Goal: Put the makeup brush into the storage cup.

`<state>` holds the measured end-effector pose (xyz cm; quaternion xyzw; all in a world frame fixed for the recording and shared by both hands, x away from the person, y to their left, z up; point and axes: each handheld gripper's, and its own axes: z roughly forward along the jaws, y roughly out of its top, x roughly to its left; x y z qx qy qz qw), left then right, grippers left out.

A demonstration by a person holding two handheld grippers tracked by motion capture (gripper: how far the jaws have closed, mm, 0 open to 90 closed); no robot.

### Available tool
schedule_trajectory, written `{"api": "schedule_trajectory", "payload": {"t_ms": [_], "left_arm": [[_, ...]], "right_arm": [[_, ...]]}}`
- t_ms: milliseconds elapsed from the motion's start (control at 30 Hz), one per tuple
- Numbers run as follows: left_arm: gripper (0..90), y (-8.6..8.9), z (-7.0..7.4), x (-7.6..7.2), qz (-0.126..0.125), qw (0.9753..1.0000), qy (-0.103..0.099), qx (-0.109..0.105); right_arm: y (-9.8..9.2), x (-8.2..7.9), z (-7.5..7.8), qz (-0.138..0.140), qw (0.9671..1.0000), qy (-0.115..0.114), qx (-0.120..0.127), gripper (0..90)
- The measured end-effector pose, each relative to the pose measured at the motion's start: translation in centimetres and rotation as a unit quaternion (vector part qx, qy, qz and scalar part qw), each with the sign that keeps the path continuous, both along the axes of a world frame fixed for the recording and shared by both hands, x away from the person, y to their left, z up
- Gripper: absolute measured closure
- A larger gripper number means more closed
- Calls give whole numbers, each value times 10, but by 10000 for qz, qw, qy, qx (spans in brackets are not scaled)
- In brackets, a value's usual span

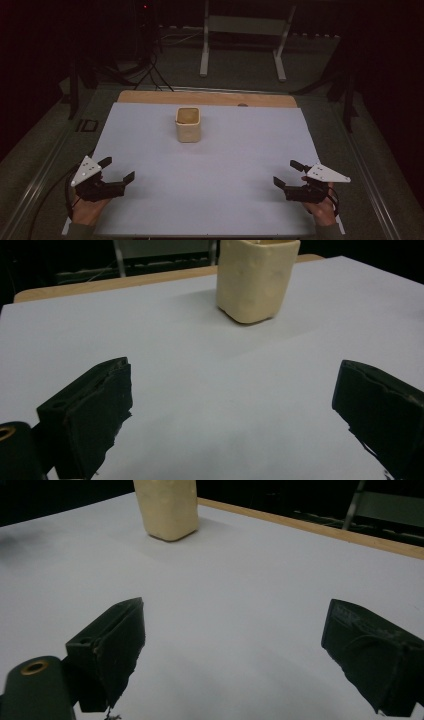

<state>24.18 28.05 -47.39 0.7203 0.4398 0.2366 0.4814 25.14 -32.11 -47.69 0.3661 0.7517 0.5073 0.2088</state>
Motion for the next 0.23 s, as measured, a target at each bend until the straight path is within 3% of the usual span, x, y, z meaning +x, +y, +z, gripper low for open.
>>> {"api": "schedule_trajectory", "payload": {"t_ms": [233], "left_arm": [[21,3,-2,1,89,10000,27,-3]], "right_arm": [[-1,1,-2,-6,10000,10,-12,103]]}}
